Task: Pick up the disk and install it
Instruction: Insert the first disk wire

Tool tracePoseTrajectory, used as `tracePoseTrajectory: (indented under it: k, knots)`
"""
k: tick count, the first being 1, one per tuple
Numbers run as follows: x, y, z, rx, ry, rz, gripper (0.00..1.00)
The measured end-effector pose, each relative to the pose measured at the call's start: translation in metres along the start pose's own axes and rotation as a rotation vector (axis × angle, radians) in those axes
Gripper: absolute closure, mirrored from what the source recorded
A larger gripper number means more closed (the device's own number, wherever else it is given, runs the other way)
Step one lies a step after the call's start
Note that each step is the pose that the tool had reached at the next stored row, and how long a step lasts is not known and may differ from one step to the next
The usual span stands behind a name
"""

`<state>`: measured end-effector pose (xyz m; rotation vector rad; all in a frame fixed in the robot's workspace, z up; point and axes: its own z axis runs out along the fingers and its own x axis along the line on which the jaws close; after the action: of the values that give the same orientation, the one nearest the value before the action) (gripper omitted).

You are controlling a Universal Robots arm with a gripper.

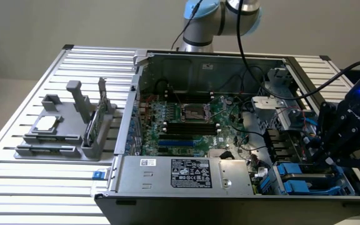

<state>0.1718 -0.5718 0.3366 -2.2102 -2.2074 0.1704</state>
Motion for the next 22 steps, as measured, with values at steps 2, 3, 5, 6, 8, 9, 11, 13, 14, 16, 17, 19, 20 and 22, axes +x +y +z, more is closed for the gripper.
tracePoseTrajectory:
  k: [2,3,5,6,8,9,11,13,14,16,17,19,20,22]
  knots:
    - [0.0,0.0,0.0006,-0.0003,0.0001,0.0,0.83]
    - [0.0,0.0001,0.0006,-0.0002,0.0001,0.0,0.83]
    - [0.0001,0.0003,0.0007,-0.0002,0.0002,0.0,0.83]
    - [0.0001,0.0004,0.0007,-0.0001,0.0002,0.0,0.83]
    - [0.0,0.001,0.0006,-0.0002,0.0002,0.0,0.83]
    - [0.0,0.0013,0.0006,-0.0002,0.0002,0.0,0.83]
    - [0.0,0.0017,0.0005,-0.0002,0.0002,0.0,0.83]
    - [0.0001,0.0019,0.0006,-0.0002,0.0002,0.0,0.83]
    - [0.0,0.0019,0.0006,-0.0003,0.0001,0.0,0.83]
    - [0.0,0.0019,0.0008,-0.0004,-0.0002,0.0,0.83]
    - [0.0001,0.002,0.0012,-0.0007,0.0,0.0,0.83]
    - [0.0002,0.0015,0.002,-0.0016,0.0,0.0,0.83]
    - [0.0002,0.0012,0.0024,-0.002,0.0001,0.0,0.83]
    - [0.0002,0.0003,0.0033,-0.0028,0.0002,0.0,0.83]
